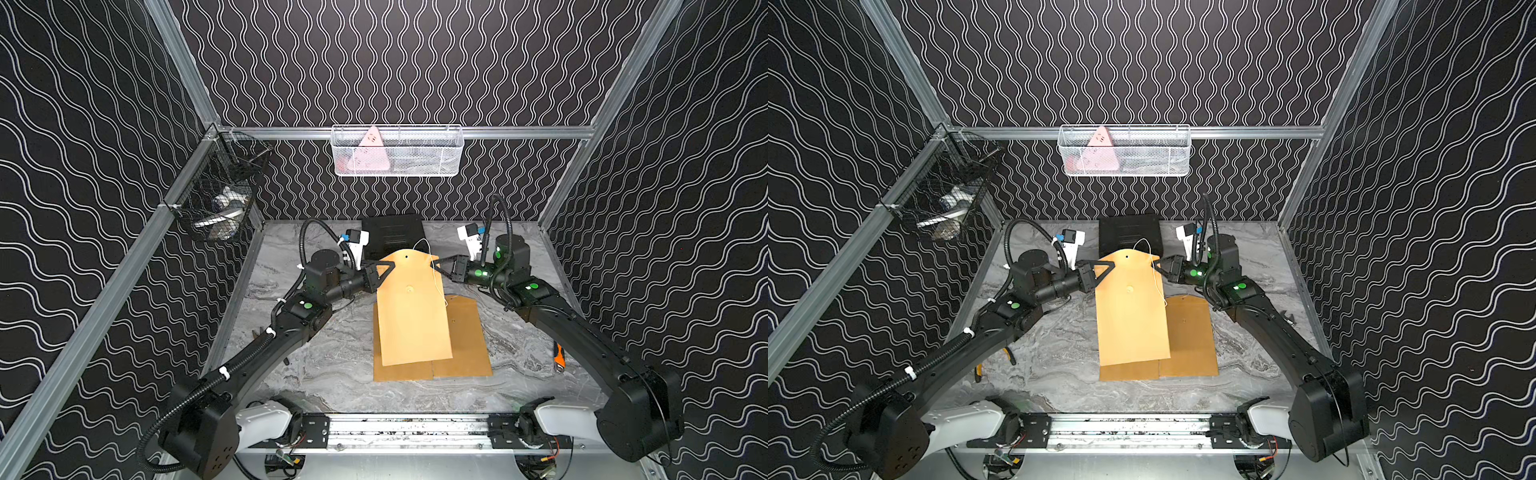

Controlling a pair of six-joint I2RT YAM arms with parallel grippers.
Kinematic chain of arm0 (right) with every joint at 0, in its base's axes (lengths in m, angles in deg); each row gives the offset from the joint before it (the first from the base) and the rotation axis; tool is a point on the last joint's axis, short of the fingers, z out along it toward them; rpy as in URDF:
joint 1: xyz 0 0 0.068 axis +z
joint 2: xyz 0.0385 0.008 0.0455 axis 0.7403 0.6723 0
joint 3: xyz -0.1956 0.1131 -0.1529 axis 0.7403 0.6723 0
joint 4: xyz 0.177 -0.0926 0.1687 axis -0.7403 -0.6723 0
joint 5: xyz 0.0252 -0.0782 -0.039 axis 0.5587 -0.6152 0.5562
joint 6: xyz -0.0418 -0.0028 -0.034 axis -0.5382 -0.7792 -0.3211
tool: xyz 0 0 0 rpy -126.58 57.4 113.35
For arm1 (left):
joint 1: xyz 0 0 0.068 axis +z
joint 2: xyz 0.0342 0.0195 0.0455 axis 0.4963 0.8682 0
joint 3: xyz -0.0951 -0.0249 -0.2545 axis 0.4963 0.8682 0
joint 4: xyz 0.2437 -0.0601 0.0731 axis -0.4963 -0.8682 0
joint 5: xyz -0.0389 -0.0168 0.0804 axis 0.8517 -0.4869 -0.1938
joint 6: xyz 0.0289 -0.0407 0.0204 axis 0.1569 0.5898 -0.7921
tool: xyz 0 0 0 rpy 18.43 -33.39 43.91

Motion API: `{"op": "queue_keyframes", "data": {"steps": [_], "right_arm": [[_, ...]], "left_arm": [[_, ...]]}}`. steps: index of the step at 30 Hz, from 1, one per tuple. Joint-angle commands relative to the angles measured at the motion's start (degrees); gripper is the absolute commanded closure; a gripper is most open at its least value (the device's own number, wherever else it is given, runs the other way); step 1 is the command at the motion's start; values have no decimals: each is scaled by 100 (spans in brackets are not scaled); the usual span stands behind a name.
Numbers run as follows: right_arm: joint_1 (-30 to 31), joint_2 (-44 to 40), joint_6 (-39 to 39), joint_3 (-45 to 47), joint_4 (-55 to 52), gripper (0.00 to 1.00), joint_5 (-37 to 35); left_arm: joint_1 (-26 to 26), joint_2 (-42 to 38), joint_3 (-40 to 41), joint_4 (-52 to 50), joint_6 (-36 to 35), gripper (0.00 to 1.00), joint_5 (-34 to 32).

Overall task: Open the file bag
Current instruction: Place the file bag at the center of the board.

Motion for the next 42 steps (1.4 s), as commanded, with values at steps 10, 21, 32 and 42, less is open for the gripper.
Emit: {"op": "queue_keyframes", "data": {"steps": [10, 21, 32, 42], "right_arm": [[19, -148, 24, 281, 8, 71, 412], [83, -160, 63, 456, 26, 71, 536], [192, -73, 49, 524, 9, 71, 536], [253, -68, 26, 499, -27, 86, 477]], "left_arm": [[224, 7, 65, 375, 164, 100, -169], [357, 120, 115, 620, 356, 100, -107], [467, 119, 109, 697, 458, 100, -74], [527, 134, 100, 719, 510, 100, -28]]}}
